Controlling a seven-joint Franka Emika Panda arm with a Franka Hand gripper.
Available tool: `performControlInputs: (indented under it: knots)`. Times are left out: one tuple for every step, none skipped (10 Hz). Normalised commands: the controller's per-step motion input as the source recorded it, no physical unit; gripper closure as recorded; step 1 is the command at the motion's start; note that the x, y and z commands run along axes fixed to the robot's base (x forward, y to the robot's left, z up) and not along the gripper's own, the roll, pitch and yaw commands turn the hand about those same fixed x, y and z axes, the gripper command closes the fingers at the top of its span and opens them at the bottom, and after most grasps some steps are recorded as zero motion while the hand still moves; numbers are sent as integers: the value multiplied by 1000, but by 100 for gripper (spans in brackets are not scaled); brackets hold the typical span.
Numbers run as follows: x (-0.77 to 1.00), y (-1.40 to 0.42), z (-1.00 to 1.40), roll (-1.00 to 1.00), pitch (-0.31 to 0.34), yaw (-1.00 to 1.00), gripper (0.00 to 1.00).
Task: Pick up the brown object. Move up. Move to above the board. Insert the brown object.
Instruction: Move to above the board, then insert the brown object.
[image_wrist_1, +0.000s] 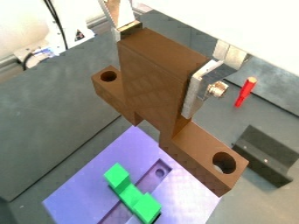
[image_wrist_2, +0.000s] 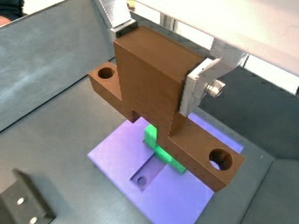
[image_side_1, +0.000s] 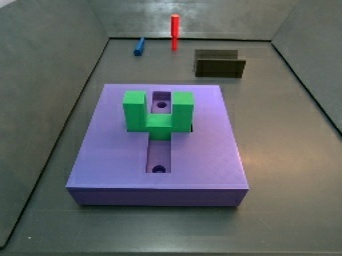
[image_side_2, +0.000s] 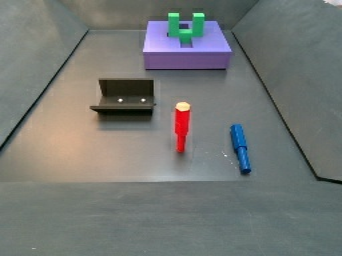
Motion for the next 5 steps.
performControlInputs:
  knots:
    - [123,-230,61,20,107,7,100]
    - [0,-9,0,14,0,0,100]
    - [94,-80,0,57,0,-234,100]
    - [6,0,0,-163,-173,-891,100]
    - [0,-6,0,-156,-167,-934,100]
